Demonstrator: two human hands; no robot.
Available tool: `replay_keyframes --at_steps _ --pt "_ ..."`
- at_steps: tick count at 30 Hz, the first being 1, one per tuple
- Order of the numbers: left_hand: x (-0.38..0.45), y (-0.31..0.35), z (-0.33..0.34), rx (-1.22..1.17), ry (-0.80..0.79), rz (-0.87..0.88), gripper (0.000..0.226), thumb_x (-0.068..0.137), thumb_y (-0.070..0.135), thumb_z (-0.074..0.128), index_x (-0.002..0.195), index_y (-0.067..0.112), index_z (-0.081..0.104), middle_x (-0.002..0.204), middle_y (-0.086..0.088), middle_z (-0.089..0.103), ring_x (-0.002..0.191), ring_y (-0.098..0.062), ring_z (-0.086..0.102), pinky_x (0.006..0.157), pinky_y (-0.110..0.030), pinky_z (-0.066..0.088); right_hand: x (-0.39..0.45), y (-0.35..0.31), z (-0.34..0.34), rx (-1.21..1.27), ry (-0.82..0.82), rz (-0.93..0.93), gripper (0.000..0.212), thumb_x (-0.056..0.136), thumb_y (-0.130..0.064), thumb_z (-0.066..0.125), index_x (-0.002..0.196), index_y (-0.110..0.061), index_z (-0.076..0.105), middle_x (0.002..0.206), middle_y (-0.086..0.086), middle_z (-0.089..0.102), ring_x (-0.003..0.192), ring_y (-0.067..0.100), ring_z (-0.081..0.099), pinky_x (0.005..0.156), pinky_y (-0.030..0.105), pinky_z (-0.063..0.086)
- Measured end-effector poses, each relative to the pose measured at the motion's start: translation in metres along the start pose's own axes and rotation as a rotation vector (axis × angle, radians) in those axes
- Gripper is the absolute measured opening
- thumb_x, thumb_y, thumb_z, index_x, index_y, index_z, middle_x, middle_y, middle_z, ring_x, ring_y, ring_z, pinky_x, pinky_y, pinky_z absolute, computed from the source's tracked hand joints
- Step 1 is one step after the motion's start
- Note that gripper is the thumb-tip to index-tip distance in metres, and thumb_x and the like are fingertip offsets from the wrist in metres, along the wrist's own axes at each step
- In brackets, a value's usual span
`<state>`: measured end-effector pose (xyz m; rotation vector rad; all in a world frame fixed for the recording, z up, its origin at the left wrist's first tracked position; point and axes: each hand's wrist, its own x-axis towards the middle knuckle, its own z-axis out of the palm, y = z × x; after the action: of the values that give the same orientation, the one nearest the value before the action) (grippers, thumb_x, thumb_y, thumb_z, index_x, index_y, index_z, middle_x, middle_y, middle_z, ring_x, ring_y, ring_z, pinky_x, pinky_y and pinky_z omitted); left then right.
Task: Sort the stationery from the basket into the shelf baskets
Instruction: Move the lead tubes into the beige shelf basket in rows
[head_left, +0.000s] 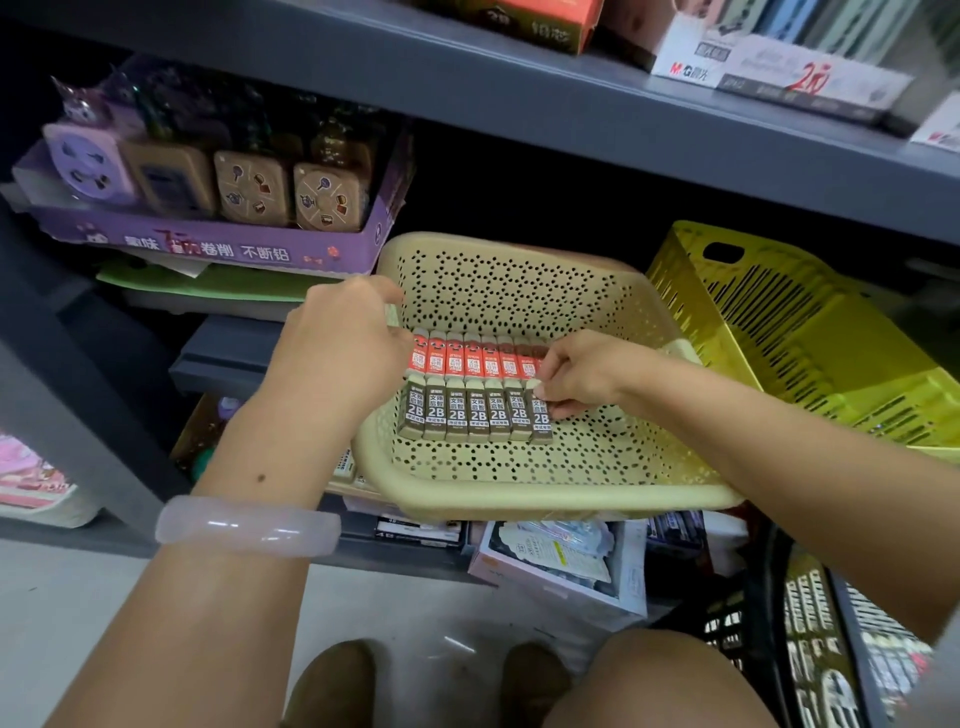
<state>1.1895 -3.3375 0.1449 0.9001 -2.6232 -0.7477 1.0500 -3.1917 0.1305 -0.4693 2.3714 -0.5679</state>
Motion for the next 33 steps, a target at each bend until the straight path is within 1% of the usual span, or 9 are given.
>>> replay_keyframes --at_steps 5,7,12,17,23,26,28,30,33 --pt "-0.003 0.01 -0.001 0.067 0.171 0.07 0.032 0.087 0.015 0.051 0.118 0.015 0.058 0.117 -0.016 0.049 0.109 -0.036 0.045 0.082 -0.042 0.039 -0.005 0.002 -0.004 0.023 0.007 -0.055 0.014 0.085 -0.003 0.061 0.078 -0.011 0.051 0.098 0.008 0.06 0.085 0.019 0.064 0.071 0.025 0.056" --pt "-0.004 0.02 0.0 -0.001 0.205 0.156 0.027 0.088 0.016 0.05 0.112 0.017 0.061 0.115 -0.012 0.051 0.107 -0.031 0.047 0.079 -0.037 0.037 -0.012 0.006 -0.01 -0.197 -0.024 -0.112 0.017 0.082 -0.014 0.066 0.077 -0.017 0.05 0.092 0.001 0.06 0.077 0.011 0.059 0.059 0.021 0.048" --pt "-0.01 0.036 0.014 -0.051 -0.007 0.234 0.02 0.091 0.023 0.047 0.105 0.022 0.062 0.103 -0.005 0.061 0.094 -0.024 0.056 0.08 -0.035 0.048 -0.018 0.014 0.0 -0.646 -0.094 -0.259 0.03 0.078 -0.032 0.07 0.075 -0.025 0.041 0.079 -0.009 0.049 0.066 0.006 0.041 0.052 0.021 0.03" --pt "-0.01 0.039 0.02 -0.063 -0.092 0.236 0.021 0.092 0.023 0.046 0.106 0.023 0.061 0.103 -0.003 0.063 0.091 -0.024 0.057 0.081 -0.039 0.05 -0.014 0.014 0.004 -0.641 -0.05 -0.336 0.028 0.081 -0.026 0.068 0.073 -0.024 0.041 0.075 -0.009 0.047 0.064 0.005 0.04 0.052 0.02 0.03" --pt "-0.011 0.045 0.025 -0.13 -0.124 0.241 0.017 0.092 0.024 0.046 0.1 0.025 0.062 0.095 0.003 0.061 0.089 -0.017 0.049 0.074 -0.028 0.041 -0.018 0.013 -0.002 -0.608 -0.056 -0.38 0.022 0.084 -0.029 0.065 0.074 -0.024 0.046 0.078 -0.009 0.05 0.072 0.009 0.047 0.057 0.021 0.035" --pt "-0.017 0.053 0.03 -0.162 -0.148 0.26 0.015 0.091 0.024 0.048 0.094 0.029 0.062 0.091 0.006 0.06 0.078 -0.013 0.052 0.065 -0.025 0.038 -0.028 0.013 -0.009 -0.547 -0.005 -0.434 0.01 0.088 -0.029 0.059 0.087 -0.02 0.054 0.089 -0.005 0.057 0.085 0.016 0.054 0.066 0.024 0.041" --pt "-0.024 0.058 0.031 -0.178 -0.15 0.285 0.014 0.09 0.024 0.049 0.091 0.031 0.061 0.091 0.006 0.061 0.085 -0.014 0.055 0.071 -0.027 0.043 -0.038 0.015 -0.012 -0.502 0.043 -0.471 0.015 0.089 -0.03 0.057 0.095 -0.016 0.059 0.095 -0.001 0.062 0.089 0.017 0.056 0.072 0.025 0.041" --pt "-0.031 0.064 0.031 -0.207 -0.13 0.323 0.015 0.089 0.022 0.05 0.091 0.03 0.062 0.092 0.005 0.063 0.093 -0.017 0.055 0.082 -0.03 0.045 -0.051 0.016 -0.016 -0.464 0.09 -0.523 0.013 0.09 -0.029 0.056 0.093 -0.016 0.06 0.089 -0.003 0.062 0.084 0.014 0.055 0.067 0.02 0.037" --pt "-0.04 0.072 0.031 -0.261 -0.088 0.379 0.016 0.09 0.02 0.05 0.092 0.028 0.063 0.081 0.013 0.059 0.08 -0.007 0.056 0.069 -0.021 0.041 -0.075 0.021 -0.026 -0.299 0.095 -0.561 0.007 0.091 -0.023 0.055 0.087 -0.018 0.058 0.077 -0.008 0.06 0.071 0.006 0.058 0.064 0.017 0.045"
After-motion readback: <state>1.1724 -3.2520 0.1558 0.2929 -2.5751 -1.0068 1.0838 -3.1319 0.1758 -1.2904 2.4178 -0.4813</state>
